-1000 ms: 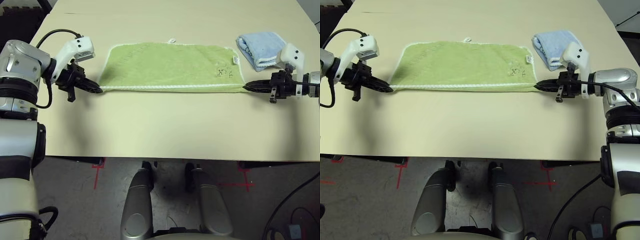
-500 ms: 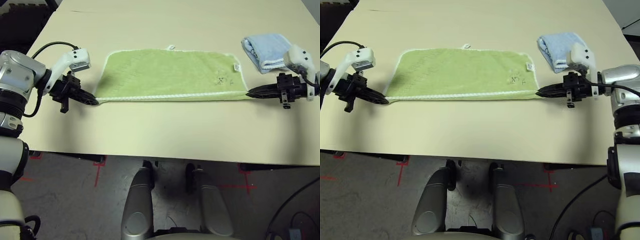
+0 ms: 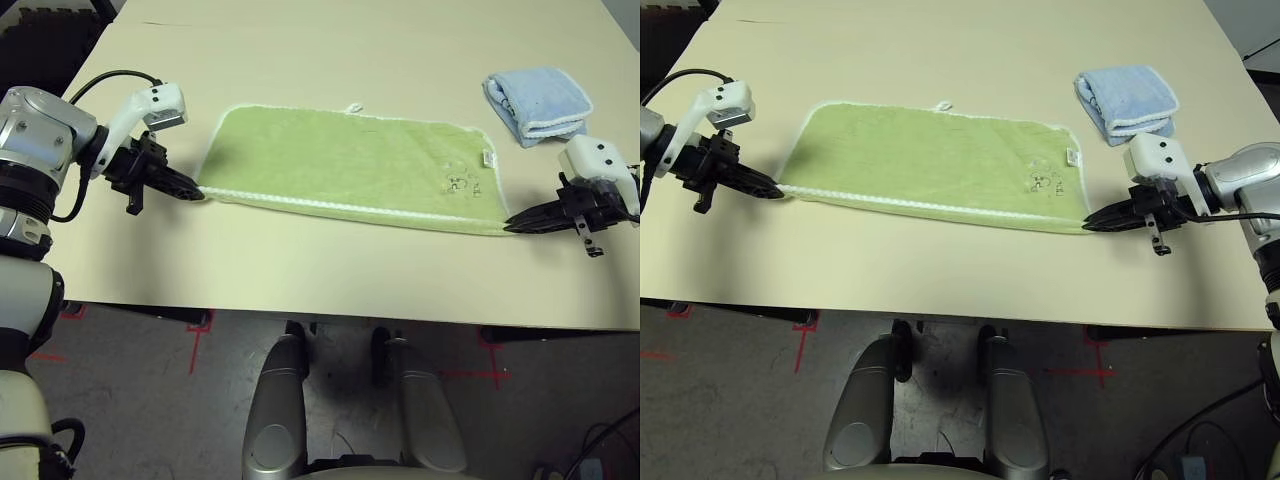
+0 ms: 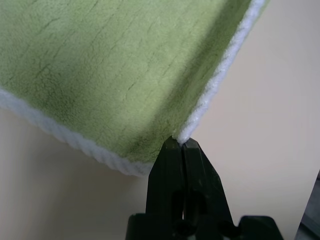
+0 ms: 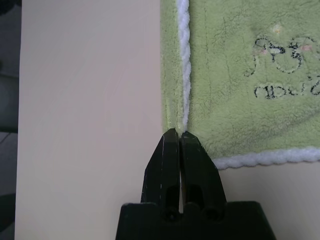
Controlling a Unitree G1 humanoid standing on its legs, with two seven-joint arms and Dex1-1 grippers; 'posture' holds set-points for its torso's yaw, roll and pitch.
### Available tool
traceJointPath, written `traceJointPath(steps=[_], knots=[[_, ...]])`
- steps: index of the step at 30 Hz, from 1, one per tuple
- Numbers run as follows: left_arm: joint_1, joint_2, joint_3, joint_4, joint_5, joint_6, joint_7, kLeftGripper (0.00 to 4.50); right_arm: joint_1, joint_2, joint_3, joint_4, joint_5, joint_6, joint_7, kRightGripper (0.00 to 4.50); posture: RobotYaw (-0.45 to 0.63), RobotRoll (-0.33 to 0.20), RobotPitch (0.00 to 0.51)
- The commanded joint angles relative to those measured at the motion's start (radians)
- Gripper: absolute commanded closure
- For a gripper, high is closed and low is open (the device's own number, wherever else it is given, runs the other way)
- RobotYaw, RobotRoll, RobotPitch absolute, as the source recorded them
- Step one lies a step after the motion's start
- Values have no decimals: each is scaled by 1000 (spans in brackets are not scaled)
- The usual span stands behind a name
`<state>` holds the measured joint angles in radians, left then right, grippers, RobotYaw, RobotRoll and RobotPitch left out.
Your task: Fold the towel and set it aside.
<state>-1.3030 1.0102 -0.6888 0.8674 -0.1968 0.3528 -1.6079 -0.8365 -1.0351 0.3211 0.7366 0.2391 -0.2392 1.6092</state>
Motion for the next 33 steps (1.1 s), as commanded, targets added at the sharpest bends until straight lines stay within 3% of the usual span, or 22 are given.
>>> traceJointPath(steps=[1, 8, 16, 20, 25, 33], knots=[[-13, 37, -38, -41, -42, 55, -7, 4484, -19, -21, 23, 48, -38, -39, 5, 4500, 29, 0, 303], [-26, 42, -43, -107, -112, 141, -7, 4484, -137, 36, -27, 177, -111, -84, 3, 4500, 31, 0, 301], [-34, 59, -53, -114, -115, 151, -7, 4484, -242, 100, -84, 341, -197, -129, -57, 4500, 43, 0, 299], [-83, -28, 24, 41, -17, 92, -7, 4484, -271, 111, -97, 392, -239, -147, -95, 4500, 47, 0, 300], [-182, -162, 141, 262, 98, -9, 111, 4484, -286, 108, -117, 432, -279, -159, -130, 4500, 42, 0, 301], [-207, -226, 227, 386, 241, -70, 153, 4484, -316, 134, -136, 466, -353, -202, -387, 4500, 23, 0, 301]])
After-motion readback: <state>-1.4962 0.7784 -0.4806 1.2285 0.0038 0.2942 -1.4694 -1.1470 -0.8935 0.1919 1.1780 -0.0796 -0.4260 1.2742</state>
